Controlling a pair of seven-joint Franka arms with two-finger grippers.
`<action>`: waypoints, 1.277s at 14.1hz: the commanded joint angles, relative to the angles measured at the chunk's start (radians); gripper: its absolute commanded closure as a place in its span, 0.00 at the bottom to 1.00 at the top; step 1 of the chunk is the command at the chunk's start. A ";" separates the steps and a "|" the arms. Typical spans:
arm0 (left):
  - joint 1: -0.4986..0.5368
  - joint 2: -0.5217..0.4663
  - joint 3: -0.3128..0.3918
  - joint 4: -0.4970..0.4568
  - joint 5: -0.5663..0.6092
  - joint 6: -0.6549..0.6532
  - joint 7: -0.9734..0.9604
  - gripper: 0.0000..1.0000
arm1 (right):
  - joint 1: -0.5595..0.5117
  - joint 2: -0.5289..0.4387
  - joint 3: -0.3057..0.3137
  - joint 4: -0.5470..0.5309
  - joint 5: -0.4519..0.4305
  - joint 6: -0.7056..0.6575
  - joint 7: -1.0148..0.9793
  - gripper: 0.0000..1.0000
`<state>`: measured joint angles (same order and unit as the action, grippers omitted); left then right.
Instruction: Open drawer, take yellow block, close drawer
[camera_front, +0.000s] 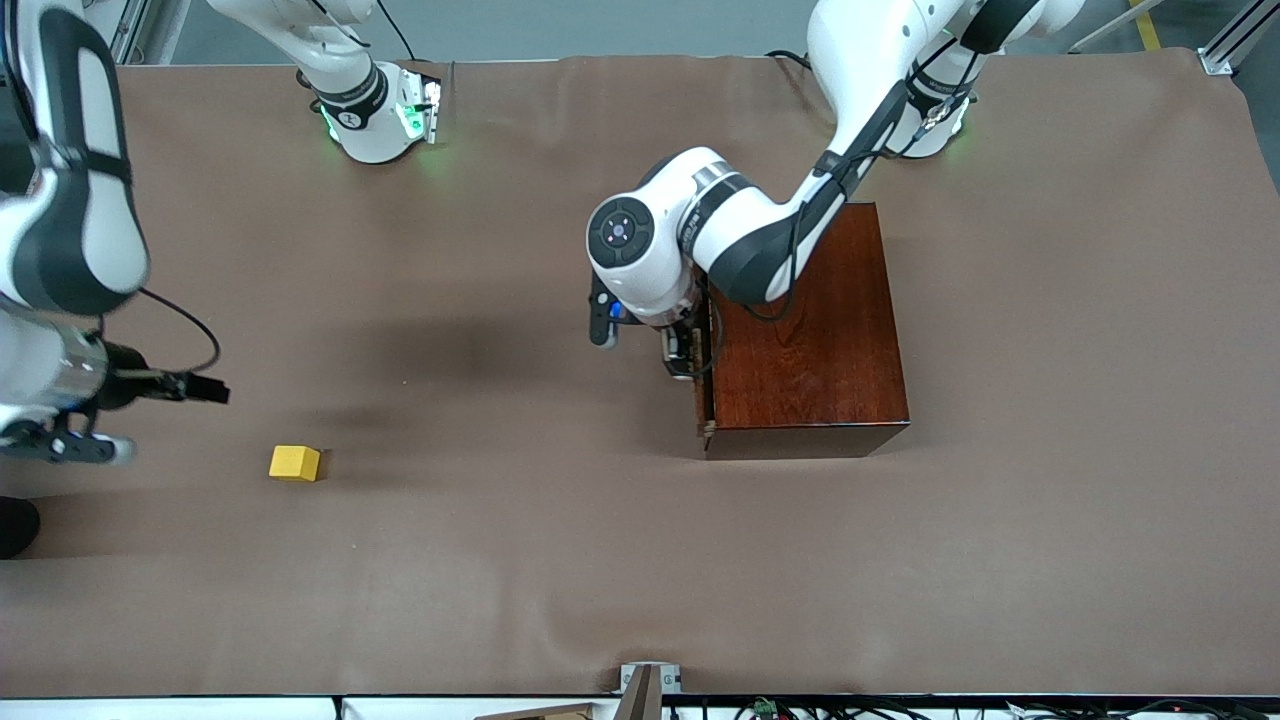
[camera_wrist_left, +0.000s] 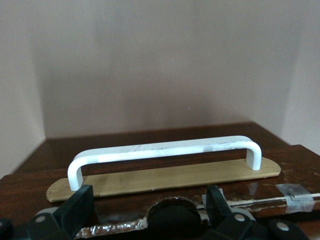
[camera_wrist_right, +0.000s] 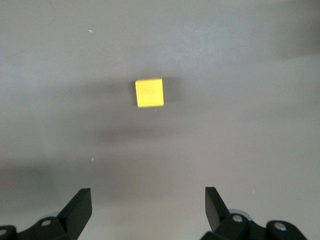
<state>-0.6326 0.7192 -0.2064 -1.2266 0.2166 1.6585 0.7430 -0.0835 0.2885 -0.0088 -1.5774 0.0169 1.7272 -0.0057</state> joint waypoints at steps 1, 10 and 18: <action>0.014 -0.029 0.030 -0.042 0.038 -0.060 0.006 0.00 | -0.006 -0.097 0.020 -0.024 -0.006 -0.055 -0.003 0.00; -0.024 -0.059 -0.031 -0.033 0.024 0.159 -0.302 0.00 | 0.010 -0.216 0.042 0.075 0.006 -0.276 -0.007 0.00; 0.014 -0.288 -0.010 -0.037 -0.014 -0.018 -0.837 0.00 | 0.120 -0.233 0.039 0.114 0.008 -0.368 -0.005 0.00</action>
<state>-0.6446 0.5145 -0.2429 -1.2300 0.2161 1.6971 -0.0577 0.0222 0.0683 0.0391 -1.4626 0.0196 1.3653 -0.0092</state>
